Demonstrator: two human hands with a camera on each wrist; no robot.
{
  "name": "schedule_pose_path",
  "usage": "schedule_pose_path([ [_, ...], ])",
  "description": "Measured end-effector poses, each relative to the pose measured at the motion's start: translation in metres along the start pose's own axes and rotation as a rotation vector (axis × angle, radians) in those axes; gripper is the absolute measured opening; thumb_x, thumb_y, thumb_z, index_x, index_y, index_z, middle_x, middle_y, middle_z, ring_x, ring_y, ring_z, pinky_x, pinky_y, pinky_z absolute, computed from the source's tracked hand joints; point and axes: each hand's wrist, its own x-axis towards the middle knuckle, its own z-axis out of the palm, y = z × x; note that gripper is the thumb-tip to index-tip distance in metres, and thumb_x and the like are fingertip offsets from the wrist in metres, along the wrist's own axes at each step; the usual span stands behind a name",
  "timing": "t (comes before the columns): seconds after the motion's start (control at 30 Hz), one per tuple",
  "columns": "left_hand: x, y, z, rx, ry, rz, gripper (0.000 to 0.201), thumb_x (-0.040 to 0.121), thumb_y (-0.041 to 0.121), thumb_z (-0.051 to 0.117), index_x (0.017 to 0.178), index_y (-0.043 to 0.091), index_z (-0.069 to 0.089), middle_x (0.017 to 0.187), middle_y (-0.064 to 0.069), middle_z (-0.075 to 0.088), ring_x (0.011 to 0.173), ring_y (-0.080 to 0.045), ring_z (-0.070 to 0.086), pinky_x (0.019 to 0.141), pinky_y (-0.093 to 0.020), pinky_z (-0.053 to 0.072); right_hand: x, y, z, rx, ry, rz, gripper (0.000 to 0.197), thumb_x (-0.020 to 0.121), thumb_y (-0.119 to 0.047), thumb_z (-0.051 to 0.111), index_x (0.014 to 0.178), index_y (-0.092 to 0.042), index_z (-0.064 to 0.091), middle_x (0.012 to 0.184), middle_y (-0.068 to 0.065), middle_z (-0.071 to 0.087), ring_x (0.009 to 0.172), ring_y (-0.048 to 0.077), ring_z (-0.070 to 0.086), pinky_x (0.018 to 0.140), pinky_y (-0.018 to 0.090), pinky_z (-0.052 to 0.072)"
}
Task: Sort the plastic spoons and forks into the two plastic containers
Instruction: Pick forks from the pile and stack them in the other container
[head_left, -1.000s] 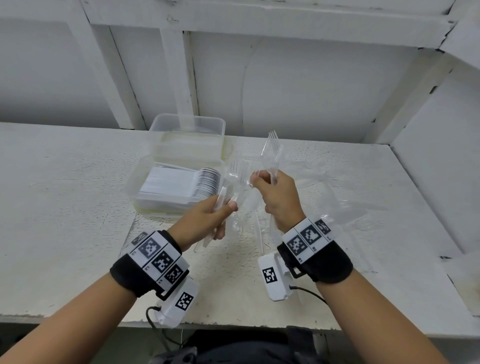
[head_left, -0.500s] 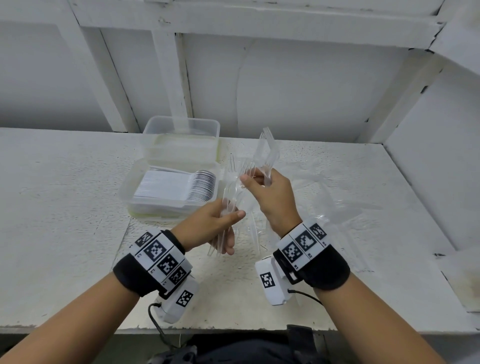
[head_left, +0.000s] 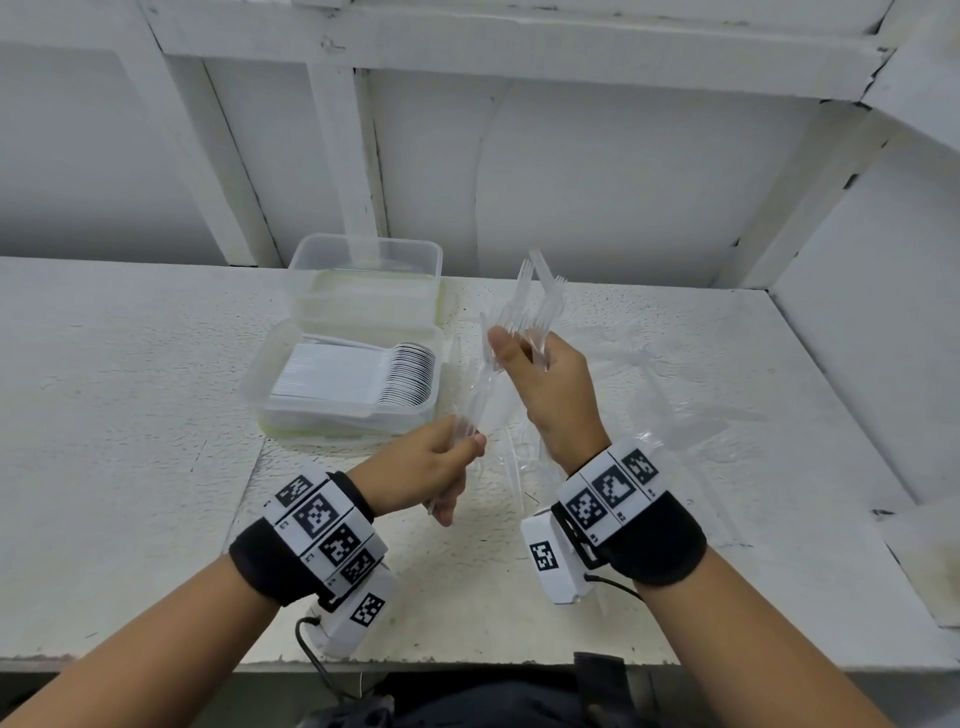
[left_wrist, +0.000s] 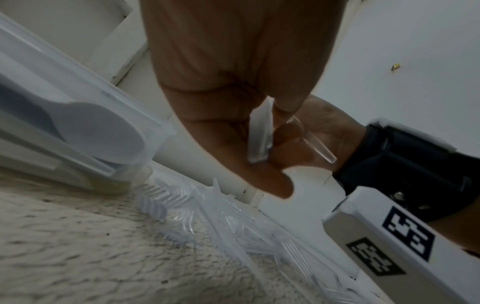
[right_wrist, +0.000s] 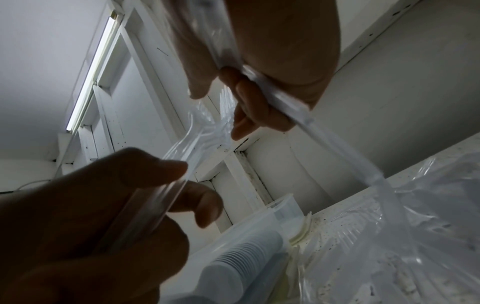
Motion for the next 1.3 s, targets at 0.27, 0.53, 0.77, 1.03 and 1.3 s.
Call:
schedule_pose_path([
  [0.27,0.004,-0.006,0.001,0.114,0.043,0.052,0.018,0.099,0.026,0.035,0.091,0.011,0.042,0.051,-0.003,0.064,0.046,-0.01,0.056,0.06,-0.024,0.046,0.004,0.013,0.002,-0.083,0.076,-0.031,0.012,0.086,-0.024,0.065,0.087,-0.013,0.061,0.079,-0.009,0.063,0.076,0.0,0.059,0.07,0.008,0.044],
  [0.53,0.006,0.009,-0.01,-0.78,-0.095,-0.017,0.032,0.099,0.031,0.033,0.099,0.01,0.056,0.057,-0.001,0.049,0.047,-0.012,0.048,0.047,-0.023,0.043,0.003,0.02,0.007,0.005,0.022,0.031,0.017,0.085,-0.025,0.067,0.089,-0.01,0.061,0.081,-0.003,0.064,0.071,-0.002,0.059,0.06,0.011,0.044],
  [0.77,0.016,0.008,-0.012,-0.793,-0.094,-0.077,0.029,0.1,0.022,0.025,0.086,0.014,0.05,0.058,0.005,0.037,0.047,-0.007,0.034,0.047,-0.019,0.027,0.007,0.028,0.014,-0.001,0.102,0.124,0.028,0.095,-0.042,0.043,0.105,-0.016,0.036,0.07,-0.002,0.045,0.054,0.008,0.039,0.051,0.023,0.032],
  [1.03,0.022,0.006,-0.007,-0.861,0.14,0.01,0.017,0.098,0.017,0.044,0.094,0.011,0.059,0.073,-0.001,0.061,0.064,-0.01,0.061,0.059,-0.023,0.053,0.004,0.032,0.012,-0.115,0.094,0.001,0.007,0.096,-0.018,0.047,0.094,-0.02,0.053,0.087,-0.013,0.056,0.071,0.0,0.051,0.063,0.011,0.043],
  [1.3,0.026,0.005,-0.004,-0.997,0.21,0.042,0.031,0.092,0.013,0.053,0.118,-0.004,0.054,0.097,-0.012,0.068,0.079,-0.016,0.07,0.071,-0.032,0.059,-0.002,0.033,0.018,-0.215,0.08,-0.093,0.022,0.095,-0.016,0.051,0.111,-0.009,0.065,0.1,0.001,0.067,0.091,0.01,0.061,0.078,0.013,0.046],
])
